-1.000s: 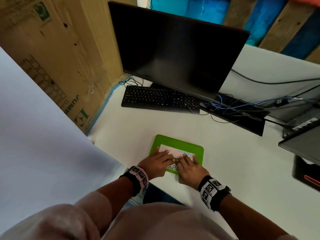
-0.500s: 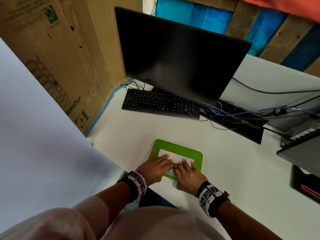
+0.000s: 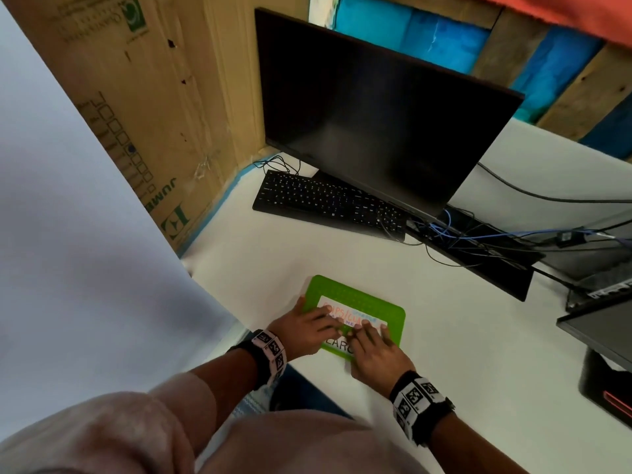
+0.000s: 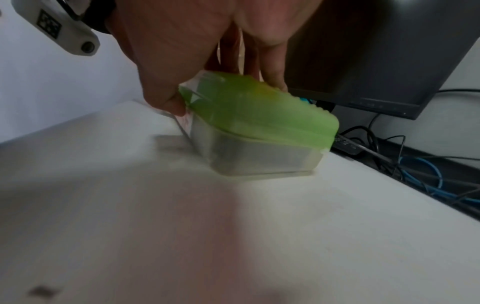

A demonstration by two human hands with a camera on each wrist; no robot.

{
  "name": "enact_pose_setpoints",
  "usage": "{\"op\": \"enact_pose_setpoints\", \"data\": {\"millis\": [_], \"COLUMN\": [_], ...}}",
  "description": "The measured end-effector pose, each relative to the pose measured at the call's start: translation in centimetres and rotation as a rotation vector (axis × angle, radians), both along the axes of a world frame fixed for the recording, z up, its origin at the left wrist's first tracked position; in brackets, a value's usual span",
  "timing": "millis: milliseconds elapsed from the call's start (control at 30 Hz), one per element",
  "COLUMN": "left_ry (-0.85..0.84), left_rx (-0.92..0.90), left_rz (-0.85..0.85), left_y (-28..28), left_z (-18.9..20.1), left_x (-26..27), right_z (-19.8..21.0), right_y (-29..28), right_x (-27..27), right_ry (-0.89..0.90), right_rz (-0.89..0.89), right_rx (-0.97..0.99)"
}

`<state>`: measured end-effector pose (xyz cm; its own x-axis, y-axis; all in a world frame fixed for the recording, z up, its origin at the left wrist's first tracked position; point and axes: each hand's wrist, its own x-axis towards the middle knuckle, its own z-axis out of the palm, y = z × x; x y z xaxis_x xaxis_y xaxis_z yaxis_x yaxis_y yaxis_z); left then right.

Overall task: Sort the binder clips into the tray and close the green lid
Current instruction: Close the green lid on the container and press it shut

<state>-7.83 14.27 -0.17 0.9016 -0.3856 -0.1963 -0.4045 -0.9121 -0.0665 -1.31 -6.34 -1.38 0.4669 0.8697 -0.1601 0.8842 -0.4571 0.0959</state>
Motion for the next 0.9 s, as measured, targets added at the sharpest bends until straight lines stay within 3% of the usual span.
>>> {"op": "enact_pose_setpoints", "data": {"millis": [233, 600, 900], "left_ry": [0.072, 0.008, 0.082], "left_rx": [-0.047, -0.078, -0.119], "left_rz": [0.044, 0.111, 0.099], "left_y": [0.1, -1.0, 0.0], "left_z": [0.3, 0.4, 1.0], "left_x": [-0.2, -0.1, 1.1], "right_z": [0.2, 0.1, 2.2], "right_y": [-0.8, 0.1, -0.7], "right_x": [0.7, 0.9, 2.7], "right_ry": [0.033, 0.061, 0.218], "right_rz": [0.072, 0.073, 0.094], "right_rx": [0.091, 0.070, 0.167]}}
